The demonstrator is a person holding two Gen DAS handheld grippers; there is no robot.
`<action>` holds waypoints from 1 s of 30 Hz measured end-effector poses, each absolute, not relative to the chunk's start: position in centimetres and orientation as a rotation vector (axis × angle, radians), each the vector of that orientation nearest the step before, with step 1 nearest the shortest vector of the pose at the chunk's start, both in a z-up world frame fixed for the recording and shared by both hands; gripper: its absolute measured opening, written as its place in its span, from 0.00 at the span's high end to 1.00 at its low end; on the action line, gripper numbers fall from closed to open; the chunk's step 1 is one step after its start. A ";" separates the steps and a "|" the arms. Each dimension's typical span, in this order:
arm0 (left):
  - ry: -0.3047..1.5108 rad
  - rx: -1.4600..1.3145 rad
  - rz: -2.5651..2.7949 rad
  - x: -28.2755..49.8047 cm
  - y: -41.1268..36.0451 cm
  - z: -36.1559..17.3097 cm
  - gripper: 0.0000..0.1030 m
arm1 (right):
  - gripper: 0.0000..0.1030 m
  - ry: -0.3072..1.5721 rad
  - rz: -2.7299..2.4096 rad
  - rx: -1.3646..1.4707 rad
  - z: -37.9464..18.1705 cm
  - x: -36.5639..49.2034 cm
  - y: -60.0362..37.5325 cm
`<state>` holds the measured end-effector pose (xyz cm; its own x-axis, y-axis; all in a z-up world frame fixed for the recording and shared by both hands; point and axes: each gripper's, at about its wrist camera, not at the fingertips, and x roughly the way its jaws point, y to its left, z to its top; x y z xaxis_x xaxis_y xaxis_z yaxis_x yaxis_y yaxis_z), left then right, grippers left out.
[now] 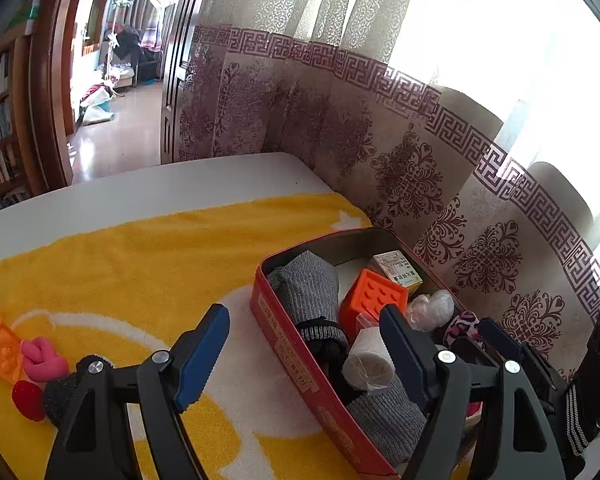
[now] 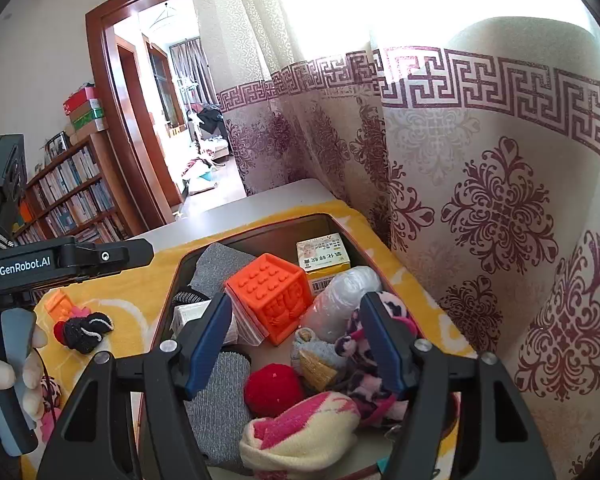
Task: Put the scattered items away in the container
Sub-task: 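Move both grippers back from the tin toward the leopard-print toy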
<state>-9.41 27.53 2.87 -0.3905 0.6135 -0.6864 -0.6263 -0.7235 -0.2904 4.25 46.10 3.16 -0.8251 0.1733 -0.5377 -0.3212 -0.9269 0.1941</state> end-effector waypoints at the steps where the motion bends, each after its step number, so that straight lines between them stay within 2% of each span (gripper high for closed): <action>1: 0.019 -1.046 2.148 -9.2 26.7 2.9 0.20 | 0.30 0.402 2.747 -0.769 3.3 4.3 45.9; 18: -0.114 -1.088 2.355 -7.1 9.4 2.7 0.20 | 0.26 0.346 3.001 -0.890 5.6 3.3 34.1; 30: -0.126 -1.197 2.375 -5.4 5.1 -1.2 0.20 | 0.26 0.304 3.067 -1.082 3.8 3.1 28.6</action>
